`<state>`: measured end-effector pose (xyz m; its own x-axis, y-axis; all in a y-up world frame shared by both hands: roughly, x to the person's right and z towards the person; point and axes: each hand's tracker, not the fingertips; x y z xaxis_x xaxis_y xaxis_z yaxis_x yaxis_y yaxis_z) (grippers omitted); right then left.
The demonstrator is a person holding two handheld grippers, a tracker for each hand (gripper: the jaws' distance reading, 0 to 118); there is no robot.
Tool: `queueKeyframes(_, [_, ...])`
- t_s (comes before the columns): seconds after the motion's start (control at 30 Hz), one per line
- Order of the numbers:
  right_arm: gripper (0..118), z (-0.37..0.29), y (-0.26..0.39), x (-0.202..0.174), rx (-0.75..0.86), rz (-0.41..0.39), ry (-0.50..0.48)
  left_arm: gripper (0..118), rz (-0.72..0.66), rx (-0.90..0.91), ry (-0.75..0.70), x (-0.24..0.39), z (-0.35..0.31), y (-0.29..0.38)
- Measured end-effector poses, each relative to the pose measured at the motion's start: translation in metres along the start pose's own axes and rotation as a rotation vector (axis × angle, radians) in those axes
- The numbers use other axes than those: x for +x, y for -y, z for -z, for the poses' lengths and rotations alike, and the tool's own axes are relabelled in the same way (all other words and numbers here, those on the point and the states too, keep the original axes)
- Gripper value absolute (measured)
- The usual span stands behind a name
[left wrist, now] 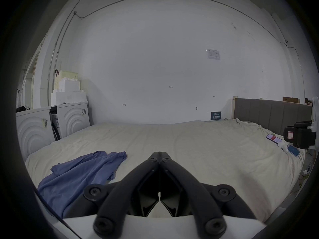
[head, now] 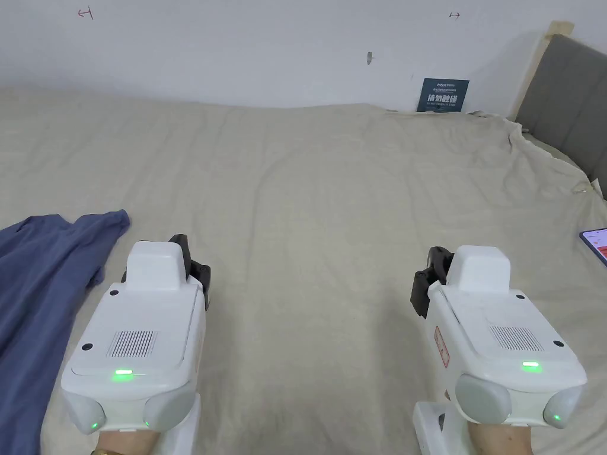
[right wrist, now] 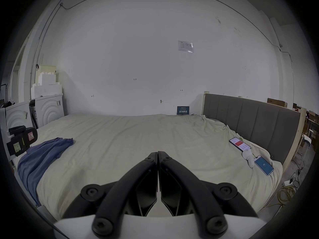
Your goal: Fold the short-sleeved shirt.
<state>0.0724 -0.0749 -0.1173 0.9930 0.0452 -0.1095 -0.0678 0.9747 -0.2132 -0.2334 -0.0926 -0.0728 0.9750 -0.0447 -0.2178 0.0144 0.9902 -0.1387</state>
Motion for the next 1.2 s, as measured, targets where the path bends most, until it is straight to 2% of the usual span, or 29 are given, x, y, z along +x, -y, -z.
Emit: queueKeyframes(1.2, [0, -0.0024, -0.0054, 0.0033, 0.015, -0.014, 0.001, 0, 0.027, 0.014, 0.036, 0.0083, -0.0023, -0.0053])
